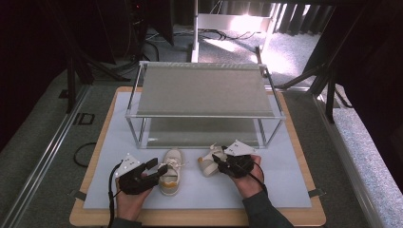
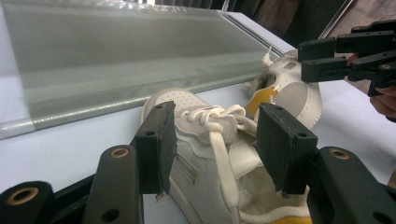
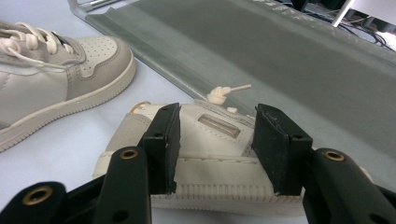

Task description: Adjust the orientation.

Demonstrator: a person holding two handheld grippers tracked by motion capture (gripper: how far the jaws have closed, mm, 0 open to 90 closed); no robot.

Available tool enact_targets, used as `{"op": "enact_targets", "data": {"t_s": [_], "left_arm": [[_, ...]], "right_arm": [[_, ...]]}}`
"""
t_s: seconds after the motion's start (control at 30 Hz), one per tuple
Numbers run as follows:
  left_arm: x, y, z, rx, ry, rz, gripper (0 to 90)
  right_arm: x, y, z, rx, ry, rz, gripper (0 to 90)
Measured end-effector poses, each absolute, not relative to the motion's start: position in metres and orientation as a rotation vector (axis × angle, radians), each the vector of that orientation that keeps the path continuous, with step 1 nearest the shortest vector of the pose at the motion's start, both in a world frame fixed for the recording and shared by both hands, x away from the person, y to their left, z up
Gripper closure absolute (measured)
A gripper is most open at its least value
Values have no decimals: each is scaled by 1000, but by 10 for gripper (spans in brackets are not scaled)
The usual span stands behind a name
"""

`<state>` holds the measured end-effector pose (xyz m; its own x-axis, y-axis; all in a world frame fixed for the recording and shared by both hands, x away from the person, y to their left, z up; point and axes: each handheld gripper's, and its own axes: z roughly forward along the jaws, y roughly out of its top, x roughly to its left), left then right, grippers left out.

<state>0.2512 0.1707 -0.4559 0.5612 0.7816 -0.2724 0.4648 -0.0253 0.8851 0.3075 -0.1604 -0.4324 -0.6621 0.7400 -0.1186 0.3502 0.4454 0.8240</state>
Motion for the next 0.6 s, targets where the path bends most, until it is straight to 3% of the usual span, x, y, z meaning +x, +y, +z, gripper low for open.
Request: {"op": "enact_targets", "data": {"t_s": [0.6], "left_arm": [[251, 172, -455, 1656, 1062, 355, 475]], "right_arm": [[294, -176, -432, 926, 2228, 1162, 515]]}}
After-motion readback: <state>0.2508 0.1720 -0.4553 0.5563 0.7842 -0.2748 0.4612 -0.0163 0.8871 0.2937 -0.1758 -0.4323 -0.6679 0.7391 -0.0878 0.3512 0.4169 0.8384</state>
